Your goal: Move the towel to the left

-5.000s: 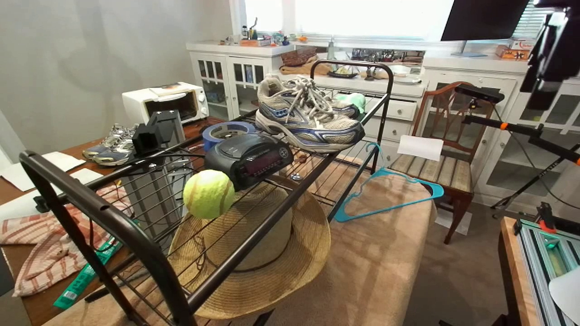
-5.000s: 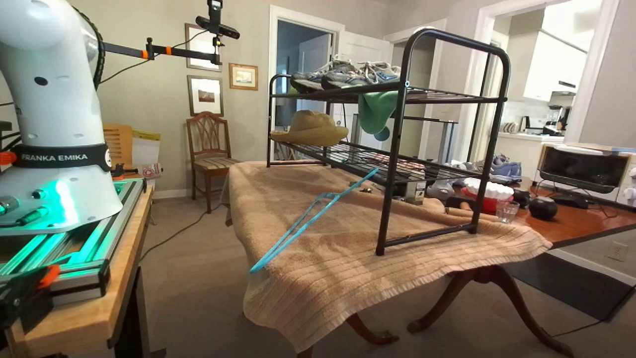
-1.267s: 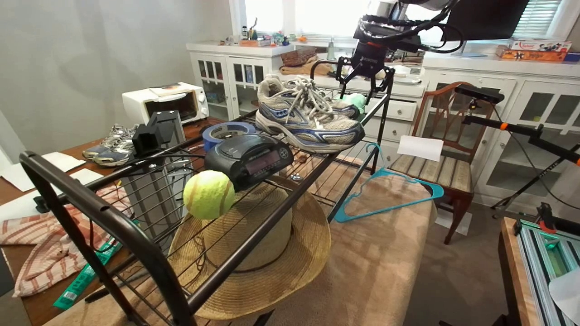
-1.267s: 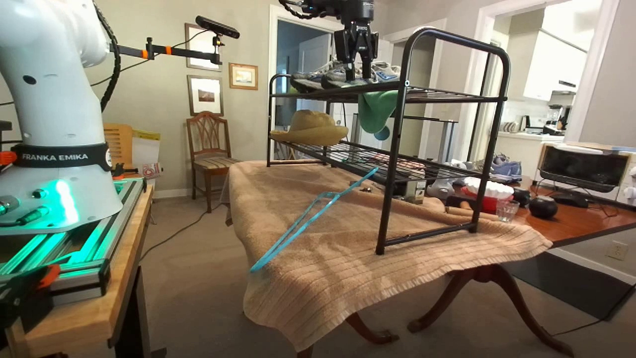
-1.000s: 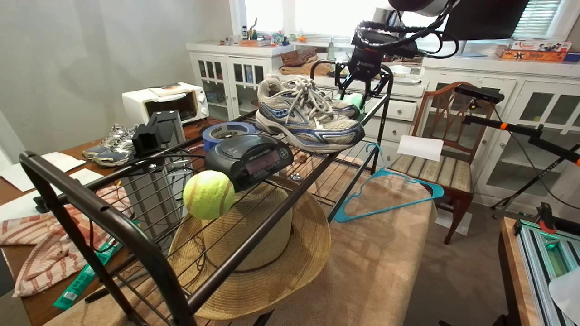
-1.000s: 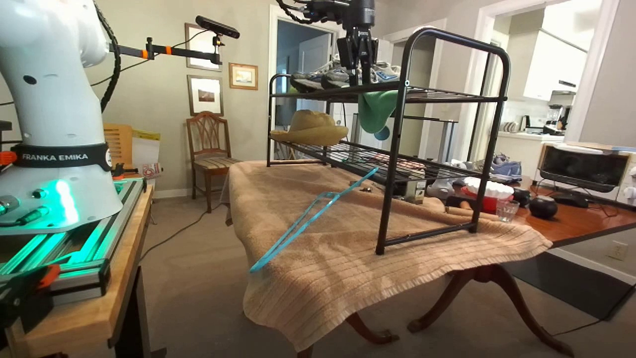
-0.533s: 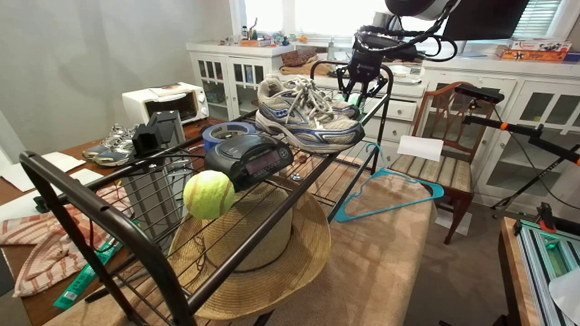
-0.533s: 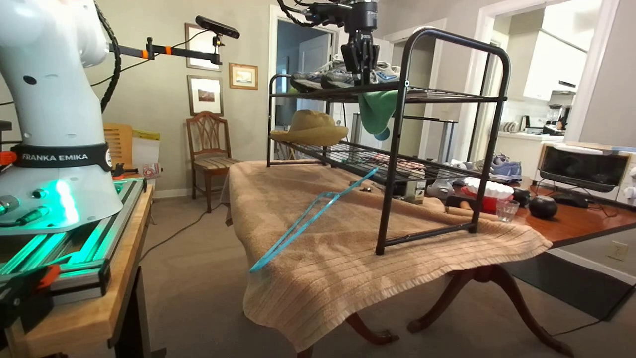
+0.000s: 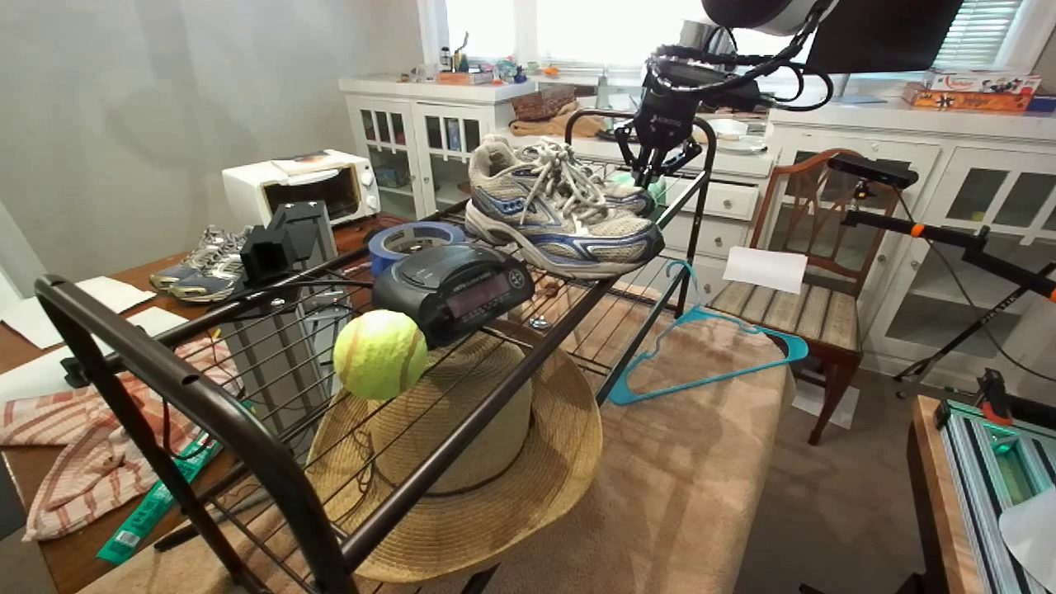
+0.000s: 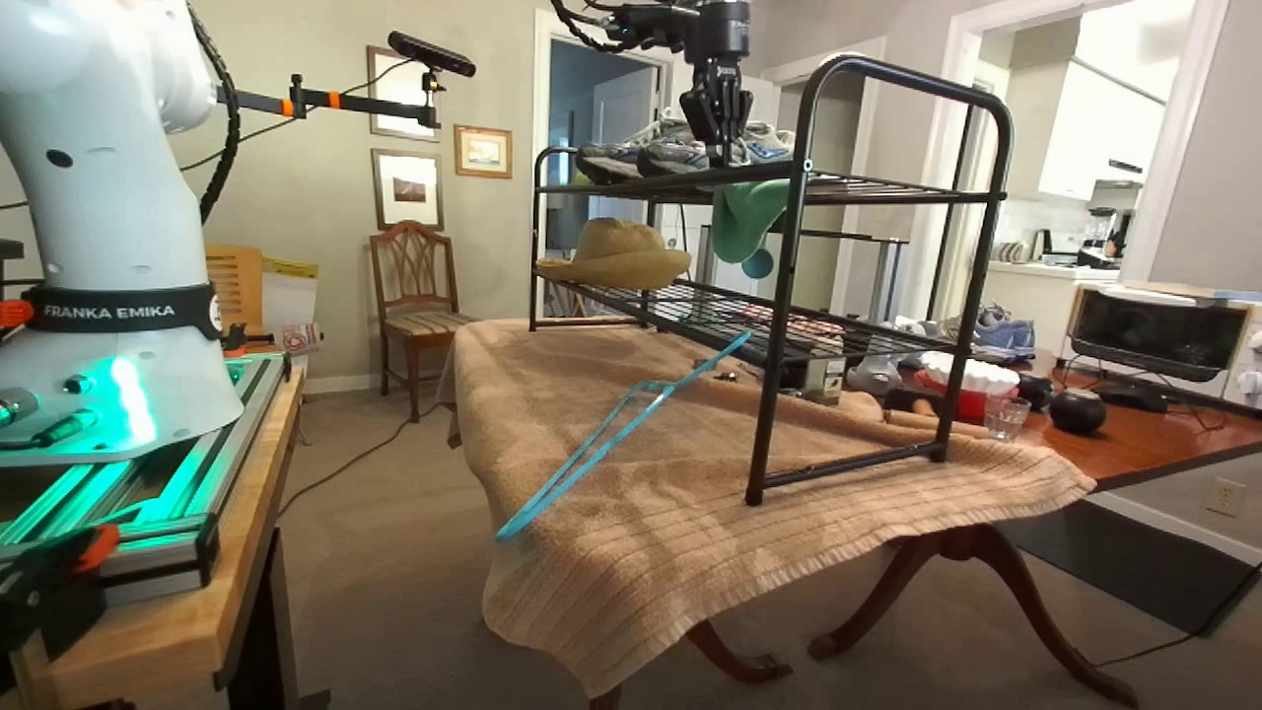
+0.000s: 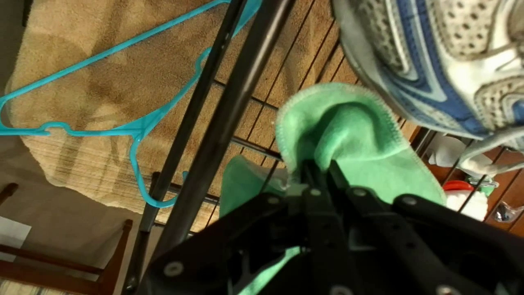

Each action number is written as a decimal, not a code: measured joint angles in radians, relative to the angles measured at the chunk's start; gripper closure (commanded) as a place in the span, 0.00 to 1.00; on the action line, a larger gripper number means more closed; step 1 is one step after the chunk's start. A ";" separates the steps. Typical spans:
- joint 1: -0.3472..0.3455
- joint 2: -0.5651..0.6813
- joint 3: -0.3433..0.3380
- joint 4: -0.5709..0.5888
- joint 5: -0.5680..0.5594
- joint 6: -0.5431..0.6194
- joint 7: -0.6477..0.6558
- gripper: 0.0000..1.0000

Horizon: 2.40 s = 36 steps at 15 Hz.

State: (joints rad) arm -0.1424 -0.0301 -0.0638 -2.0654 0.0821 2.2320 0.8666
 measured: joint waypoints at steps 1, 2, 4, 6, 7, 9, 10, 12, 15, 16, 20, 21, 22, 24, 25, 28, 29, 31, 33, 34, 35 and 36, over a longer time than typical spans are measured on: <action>0.000 -0.002 0.000 0.005 0.002 -0.006 0.017 0.98; 0.000 -0.006 0.000 0.019 0.011 -0.026 0.032 0.98; 0.000 -0.027 -0.003 0.057 0.053 -0.082 0.057 0.98; 0.000 -0.060 -0.008 0.098 0.100 -0.123 0.079 0.98; 0.000 -0.078 -0.010 0.117 0.114 -0.135 0.092 0.98; 0.000 -0.115 -0.012 0.144 0.132 -0.139 0.117 0.98; 0.001 -0.132 -0.010 0.155 0.138 -0.140 0.127 0.98; 0.011 -0.161 -0.001 0.171 0.149 -0.147 0.133 0.98; 0.045 -0.180 0.037 0.186 0.149 -0.148 0.134 0.98; 0.058 -0.182 0.055 0.194 0.149 -0.148 0.134 0.98; 0.113 -0.182 0.136 0.252 0.137 -0.145 0.137 0.98; 0.126 -0.178 0.157 0.269 0.130 -0.142 0.140 0.98; 0.140 -0.172 0.179 0.286 0.120 -0.140 0.144 0.98; 0.167 -0.154 0.218 0.315 0.095 -0.138 0.150 0.98; 0.181 -0.143 0.234 0.325 0.085 -0.138 0.150 0.98; 0.221 -0.108 0.267 0.338 0.067 -0.137 0.146 0.98; 0.233 -0.096 0.274 0.339 0.060 -0.134 0.143 0.98; 0.253 -0.074 0.283 0.339 0.054 -0.131 0.133 0.98; 0.269 -0.053 0.288 0.339 0.049 -0.116 0.120 0.98; 0.275 -0.044 0.289 0.339 0.048 -0.111 0.112 0.98; 0.282 -0.036 0.290 0.339 0.047 -0.108 0.105 0.98; 0.286 -0.028 0.290 0.339 0.046 -0.104 0.095 0.98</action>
State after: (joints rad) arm 0.1440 -0.0584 0.2259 -1.7268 0.1279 2.1284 0.9615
